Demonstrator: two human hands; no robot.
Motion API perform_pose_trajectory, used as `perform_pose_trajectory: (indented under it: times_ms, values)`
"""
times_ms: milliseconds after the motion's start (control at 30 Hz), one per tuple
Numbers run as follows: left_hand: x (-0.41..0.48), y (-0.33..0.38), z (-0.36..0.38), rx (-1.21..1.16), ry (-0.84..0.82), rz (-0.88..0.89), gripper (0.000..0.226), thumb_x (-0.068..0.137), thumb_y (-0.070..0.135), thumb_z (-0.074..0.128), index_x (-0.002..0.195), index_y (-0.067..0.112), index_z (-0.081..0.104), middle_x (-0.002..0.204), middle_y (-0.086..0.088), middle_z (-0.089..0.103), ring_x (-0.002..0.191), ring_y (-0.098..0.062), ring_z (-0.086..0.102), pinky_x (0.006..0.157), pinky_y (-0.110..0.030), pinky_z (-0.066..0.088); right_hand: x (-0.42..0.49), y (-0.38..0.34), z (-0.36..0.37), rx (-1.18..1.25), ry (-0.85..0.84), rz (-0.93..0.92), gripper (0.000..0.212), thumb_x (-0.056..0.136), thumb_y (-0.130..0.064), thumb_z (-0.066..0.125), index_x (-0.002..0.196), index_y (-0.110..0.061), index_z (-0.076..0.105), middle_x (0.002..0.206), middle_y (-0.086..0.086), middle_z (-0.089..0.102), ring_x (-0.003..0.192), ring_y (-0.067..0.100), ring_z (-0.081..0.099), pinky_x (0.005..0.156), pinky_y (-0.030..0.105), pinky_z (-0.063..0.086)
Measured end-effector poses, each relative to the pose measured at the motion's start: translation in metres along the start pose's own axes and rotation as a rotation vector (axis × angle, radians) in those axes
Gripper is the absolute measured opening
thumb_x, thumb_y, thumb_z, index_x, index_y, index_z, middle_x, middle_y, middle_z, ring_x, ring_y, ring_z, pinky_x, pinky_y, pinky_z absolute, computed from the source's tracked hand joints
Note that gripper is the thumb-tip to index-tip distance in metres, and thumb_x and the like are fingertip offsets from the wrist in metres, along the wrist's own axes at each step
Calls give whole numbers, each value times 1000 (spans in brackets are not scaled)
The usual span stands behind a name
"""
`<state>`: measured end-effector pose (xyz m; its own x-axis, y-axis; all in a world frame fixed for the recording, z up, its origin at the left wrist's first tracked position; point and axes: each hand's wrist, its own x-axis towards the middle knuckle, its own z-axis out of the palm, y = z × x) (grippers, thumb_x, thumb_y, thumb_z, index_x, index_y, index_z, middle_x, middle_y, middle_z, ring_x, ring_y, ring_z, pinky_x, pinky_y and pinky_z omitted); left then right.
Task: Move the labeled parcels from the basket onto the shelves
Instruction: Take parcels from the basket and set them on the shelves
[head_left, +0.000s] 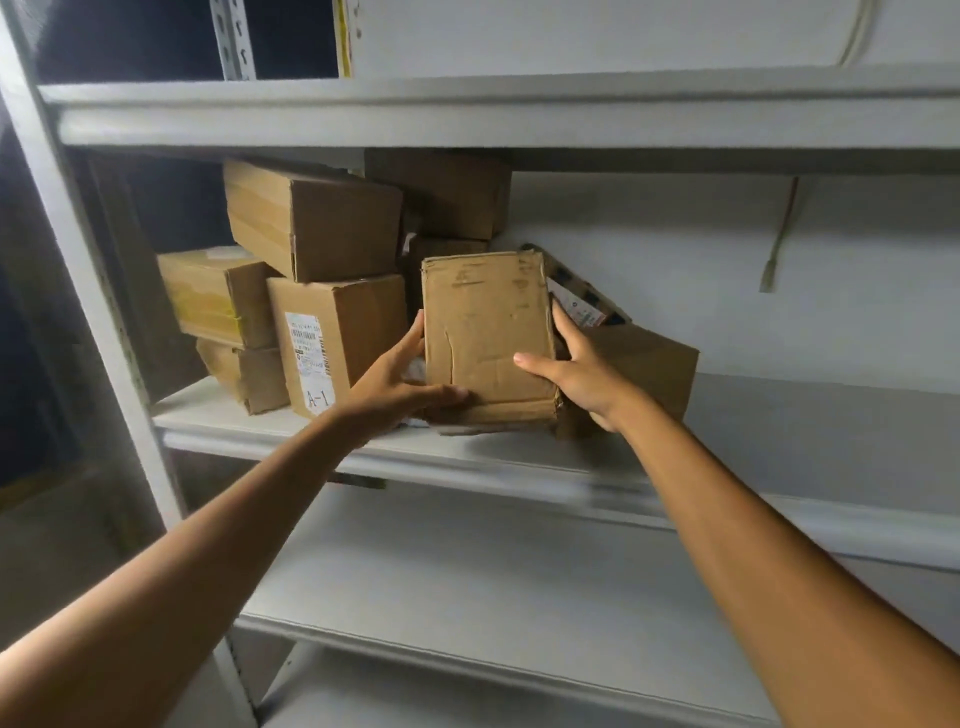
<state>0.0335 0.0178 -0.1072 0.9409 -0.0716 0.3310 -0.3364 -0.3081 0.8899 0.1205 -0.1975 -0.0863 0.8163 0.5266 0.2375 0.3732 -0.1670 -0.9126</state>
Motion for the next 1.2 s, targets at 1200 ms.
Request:
perform_pose_trajectory:
  times_ms: [1200]
  values:
    - [-153, 107, 605, -184, -792, 185, 99, 75, 15, 80, 153, 25, 19, 147, 5, 43, 130, -7, 43, 96, -16, 46, -640, 115, -198, -66, 1290, 312, 67, 86, -22, 71, 144, -24, 37, 133, -9, 54, 122, 10, 51, 99, 33, 47]
